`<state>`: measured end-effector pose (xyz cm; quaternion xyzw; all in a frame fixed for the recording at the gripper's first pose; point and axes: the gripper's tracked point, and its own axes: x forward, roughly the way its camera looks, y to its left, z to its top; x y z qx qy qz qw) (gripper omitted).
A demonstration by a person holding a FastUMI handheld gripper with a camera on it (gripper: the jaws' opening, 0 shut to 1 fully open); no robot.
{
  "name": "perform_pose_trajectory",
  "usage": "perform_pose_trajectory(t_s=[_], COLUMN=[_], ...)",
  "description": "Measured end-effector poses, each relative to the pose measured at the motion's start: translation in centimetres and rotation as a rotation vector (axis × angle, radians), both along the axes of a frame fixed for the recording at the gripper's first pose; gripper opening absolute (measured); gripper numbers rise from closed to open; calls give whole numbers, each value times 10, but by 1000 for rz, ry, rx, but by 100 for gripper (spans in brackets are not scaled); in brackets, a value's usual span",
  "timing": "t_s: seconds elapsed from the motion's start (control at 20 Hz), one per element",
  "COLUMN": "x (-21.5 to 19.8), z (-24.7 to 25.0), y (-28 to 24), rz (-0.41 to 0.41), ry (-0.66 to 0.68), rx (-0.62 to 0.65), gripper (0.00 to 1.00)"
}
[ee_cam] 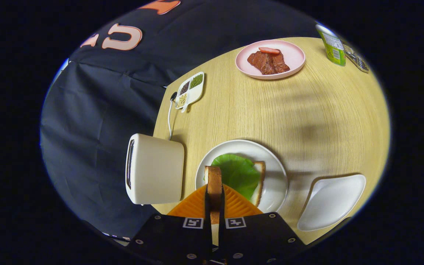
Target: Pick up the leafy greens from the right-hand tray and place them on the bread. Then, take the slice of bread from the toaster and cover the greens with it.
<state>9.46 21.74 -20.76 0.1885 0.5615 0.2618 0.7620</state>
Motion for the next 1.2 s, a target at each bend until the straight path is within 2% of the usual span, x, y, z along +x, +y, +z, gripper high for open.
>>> perform_pose_trajectory(t_s=[0.15, 0.25, 0.35, 0.45, 0.55, 0.6, 0.65, 0.75, 0.8, 0.9, 1.0, 1.2], x=[4, 10, 11, 14, 16, 16, 17, 19, 21, 23, 23, 22], z=[-10, -18, -20, -20, -16, -10, -2, 16, 28, 56, 89, 158], y=[-13, -24, -30, -38, -42, -44, -46, -53, -56, -61, -70, -93], rz=[-4, -14, -32, -43, -52, -60, -70, -88, -97, -122, -149, -222], ry=[12, -1, 9, 0, -16, -25, -38, -87, -119, -190, -273, -474], rx=[-16, -60, -73, -97, -123, -128, -136, -165, -184, -206, -229, -289], gripper=[13, 20, 31, 38, 50, 59, 62, 74, 83, 93, 98, 99])
